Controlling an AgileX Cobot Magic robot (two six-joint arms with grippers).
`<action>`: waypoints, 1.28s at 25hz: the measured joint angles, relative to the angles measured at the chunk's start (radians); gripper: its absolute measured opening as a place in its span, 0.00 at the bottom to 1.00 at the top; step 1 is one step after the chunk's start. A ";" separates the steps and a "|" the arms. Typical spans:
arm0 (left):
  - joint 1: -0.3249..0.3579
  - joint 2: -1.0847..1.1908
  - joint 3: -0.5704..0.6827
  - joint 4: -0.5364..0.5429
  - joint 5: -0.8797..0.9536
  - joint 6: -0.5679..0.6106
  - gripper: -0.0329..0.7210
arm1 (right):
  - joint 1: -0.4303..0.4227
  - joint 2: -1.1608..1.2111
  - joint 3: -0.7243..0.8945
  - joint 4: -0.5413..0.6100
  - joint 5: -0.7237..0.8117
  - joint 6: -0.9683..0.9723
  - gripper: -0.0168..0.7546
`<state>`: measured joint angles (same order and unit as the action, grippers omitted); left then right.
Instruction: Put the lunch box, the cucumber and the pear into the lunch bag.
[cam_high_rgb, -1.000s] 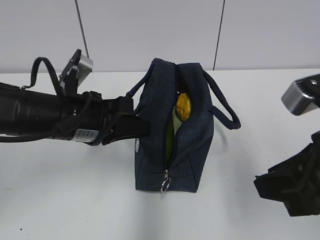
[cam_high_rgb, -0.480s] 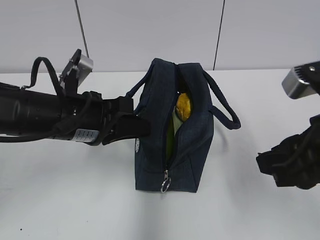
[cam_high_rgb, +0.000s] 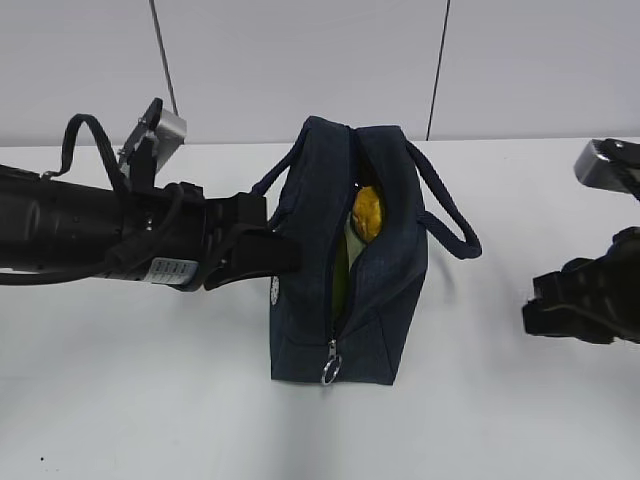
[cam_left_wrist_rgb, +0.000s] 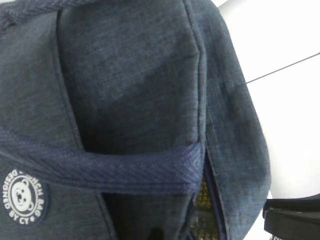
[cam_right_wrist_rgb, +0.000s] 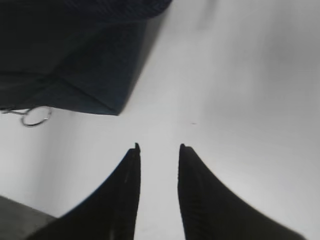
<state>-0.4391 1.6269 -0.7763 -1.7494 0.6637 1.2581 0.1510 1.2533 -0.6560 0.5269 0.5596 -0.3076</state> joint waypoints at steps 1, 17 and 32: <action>0.000 0.000 0.000 0.000 0.000 0.000 0.02 | -0.016 0.015 0.000 0.117 0.020 -0.081 0.30; 0.000 0.000 0.000 0.000 0.012 0.000 0.02 | -0.049 0.074 0.170 0.732 0.301 -0.814 0.30; 0.000 0.000 0.000 0.000 0.015 0.000 0.02 | -0.051 0.230 0.249 1.124 0.288 -1.322 0.30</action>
<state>-0.4391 1.6269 -0.7763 -1.7494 0.6786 1.2581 0.1000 1.4834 -0.4065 1.6508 0.8472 -1.6291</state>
